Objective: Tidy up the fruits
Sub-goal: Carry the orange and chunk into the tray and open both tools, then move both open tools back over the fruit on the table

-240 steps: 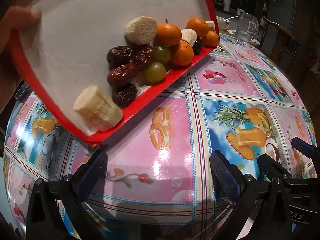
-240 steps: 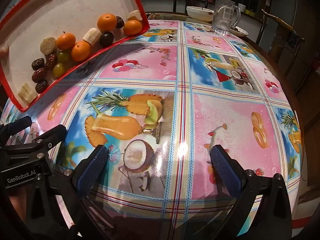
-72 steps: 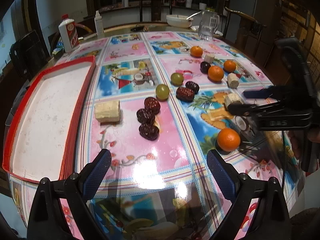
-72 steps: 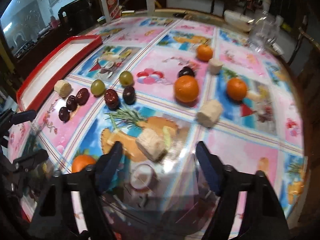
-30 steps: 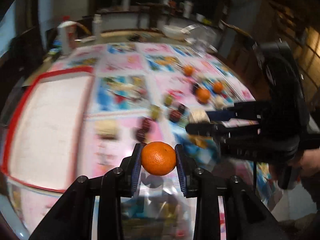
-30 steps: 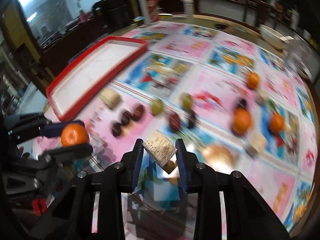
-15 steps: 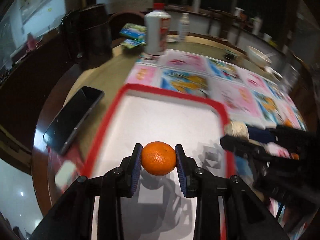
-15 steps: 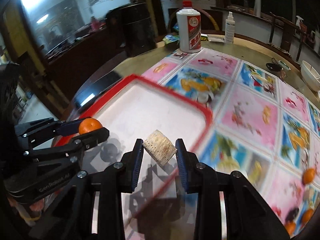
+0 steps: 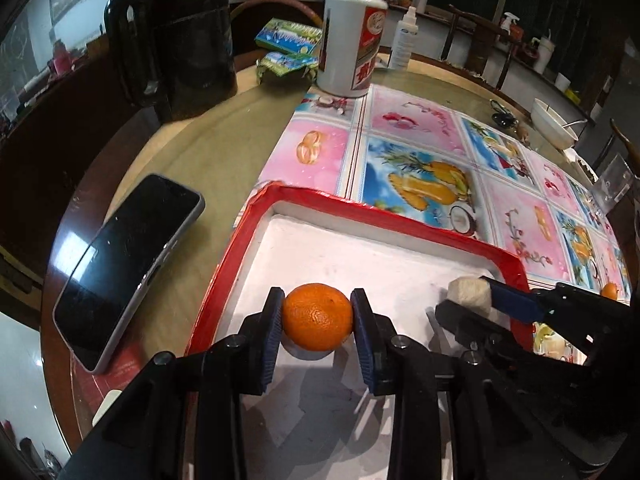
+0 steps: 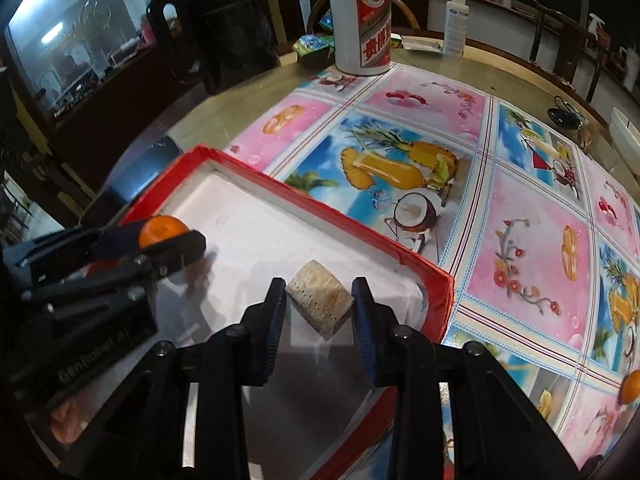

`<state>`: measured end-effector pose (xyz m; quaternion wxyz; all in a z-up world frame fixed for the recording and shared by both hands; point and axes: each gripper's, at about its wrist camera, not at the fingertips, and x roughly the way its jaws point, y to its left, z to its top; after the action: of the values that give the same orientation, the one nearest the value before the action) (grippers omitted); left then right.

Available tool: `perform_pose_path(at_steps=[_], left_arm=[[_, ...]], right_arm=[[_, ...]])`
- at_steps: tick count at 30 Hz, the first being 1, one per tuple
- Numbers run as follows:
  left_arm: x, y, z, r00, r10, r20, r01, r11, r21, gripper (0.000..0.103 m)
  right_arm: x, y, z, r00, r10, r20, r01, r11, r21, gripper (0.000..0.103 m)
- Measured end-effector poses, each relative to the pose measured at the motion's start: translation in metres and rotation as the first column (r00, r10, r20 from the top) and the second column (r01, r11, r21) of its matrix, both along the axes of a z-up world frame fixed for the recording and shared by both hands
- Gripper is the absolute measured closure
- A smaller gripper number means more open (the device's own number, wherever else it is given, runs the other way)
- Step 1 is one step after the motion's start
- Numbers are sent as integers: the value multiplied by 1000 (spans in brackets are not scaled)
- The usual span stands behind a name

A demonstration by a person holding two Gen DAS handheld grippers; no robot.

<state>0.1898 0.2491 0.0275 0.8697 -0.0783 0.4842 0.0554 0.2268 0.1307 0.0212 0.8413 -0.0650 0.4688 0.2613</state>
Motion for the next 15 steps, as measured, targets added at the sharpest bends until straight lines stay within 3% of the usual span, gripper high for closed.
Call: perform_pose_path(at_steps=[1,3,5,15], left_arm=[[2,1,-2,1000,6,-13,-6,1000,-2,68],[1,4,-3,1000,17,-25,-17,1000,-14,59],[-3,5,0,999,40,-10,-40,999,-5,40],[-30,-10,28,997,34,66,-37,998,42,37]], right_arm=[[-1,0,0,1000,-4,8,4,1000,-13,48],[-7,-2,5,999,-11,53,13,999,-32,43],[-10,-4,7,997,-5,73,8,999,-43,42],[-40,-28,25,995,-11,94,12,1000,-18,42]])
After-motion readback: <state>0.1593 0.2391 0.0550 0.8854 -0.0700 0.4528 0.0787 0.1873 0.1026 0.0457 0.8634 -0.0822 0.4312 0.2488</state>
